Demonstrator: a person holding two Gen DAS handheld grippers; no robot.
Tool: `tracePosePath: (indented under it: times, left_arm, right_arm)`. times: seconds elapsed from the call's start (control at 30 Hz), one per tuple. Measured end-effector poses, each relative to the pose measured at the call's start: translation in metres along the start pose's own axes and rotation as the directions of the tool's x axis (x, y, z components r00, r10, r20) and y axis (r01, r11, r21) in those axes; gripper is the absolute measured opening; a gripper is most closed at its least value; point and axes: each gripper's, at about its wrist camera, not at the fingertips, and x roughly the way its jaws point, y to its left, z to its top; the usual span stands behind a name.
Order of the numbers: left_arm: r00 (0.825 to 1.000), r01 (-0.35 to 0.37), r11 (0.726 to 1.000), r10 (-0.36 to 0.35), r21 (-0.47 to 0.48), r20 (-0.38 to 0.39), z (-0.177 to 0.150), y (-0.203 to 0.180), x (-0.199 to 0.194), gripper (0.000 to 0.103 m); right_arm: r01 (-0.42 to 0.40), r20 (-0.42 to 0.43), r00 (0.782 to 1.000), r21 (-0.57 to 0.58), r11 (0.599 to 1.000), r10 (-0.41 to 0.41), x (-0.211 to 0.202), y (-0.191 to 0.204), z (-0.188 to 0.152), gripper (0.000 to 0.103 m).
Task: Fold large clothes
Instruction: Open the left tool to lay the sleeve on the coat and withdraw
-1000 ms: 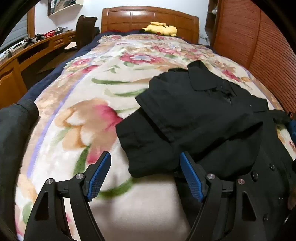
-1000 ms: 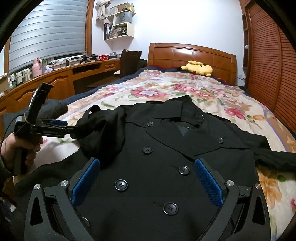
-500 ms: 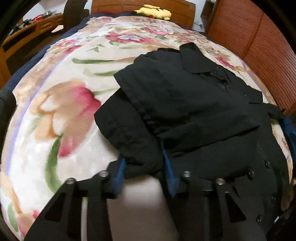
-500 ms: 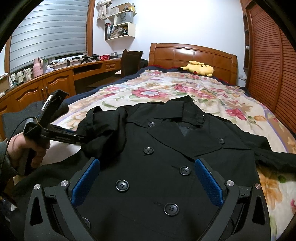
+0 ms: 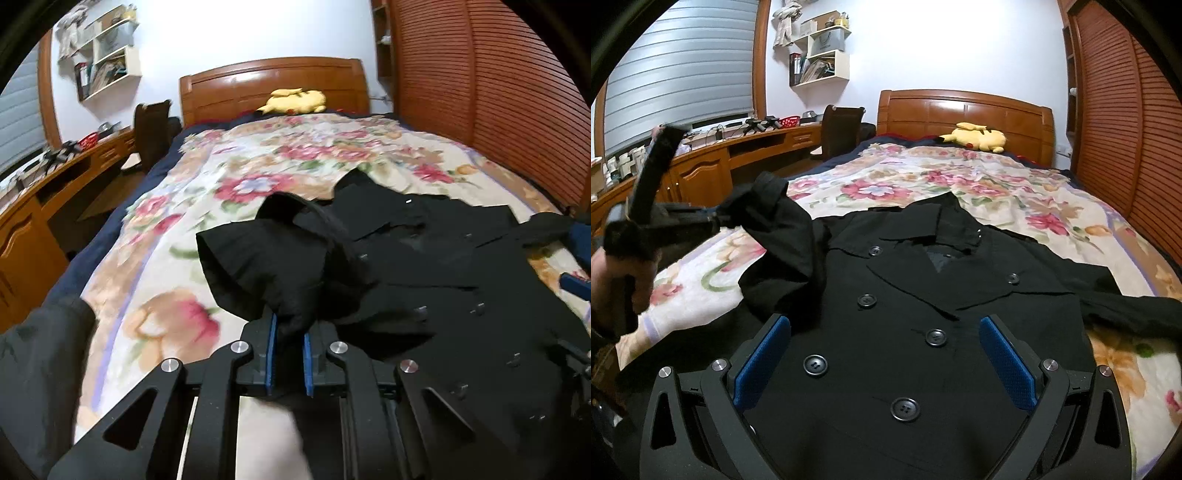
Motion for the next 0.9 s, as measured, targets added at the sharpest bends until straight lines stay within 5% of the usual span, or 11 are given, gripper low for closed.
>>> tracePosePath:
  times: [0.47, 0.7, 0.77, 0.9]
  left_arm:
    - [0.982, 0.184, 0.980, -0.187, 0.074, 0.039, -0.001, -0.082, -0.013, 0.013]
    - [0.973, 0.226, 0.971, -0.229, 0.075, 0.033, -0.019, -0.093, -0.018, 0.052]
    - [0.971, 0.232, 0.971, -0.235, 0.063, 0.047, -0.026, -0.088, -0.024, 0.073]
    - [0.973, 0.212, 0.977, -0.214, 0.035, 0.080, -0.040, -0.077, -0.033, 0.082]
  right_arm:
    - [0.089, -0.016, 0.996, 0.045, 0.995, -0.089, -0.023, -0.027, -0.018, 0.102]
    - [0.102, -0.022, 0.995, 0.080, 0.992, -0.100, -0.033, -0.027, -0.019, 0.102]
    - [0.100, -0.023, 0.995, 0.079, 0.992, -0.099, -0.034, -0.023, -0.019, 0.102]
    - [0.097, -0.029, 0.995, 0.078, 0.992, -0.095, -0.032, -0.021, -0.019, 0.102]
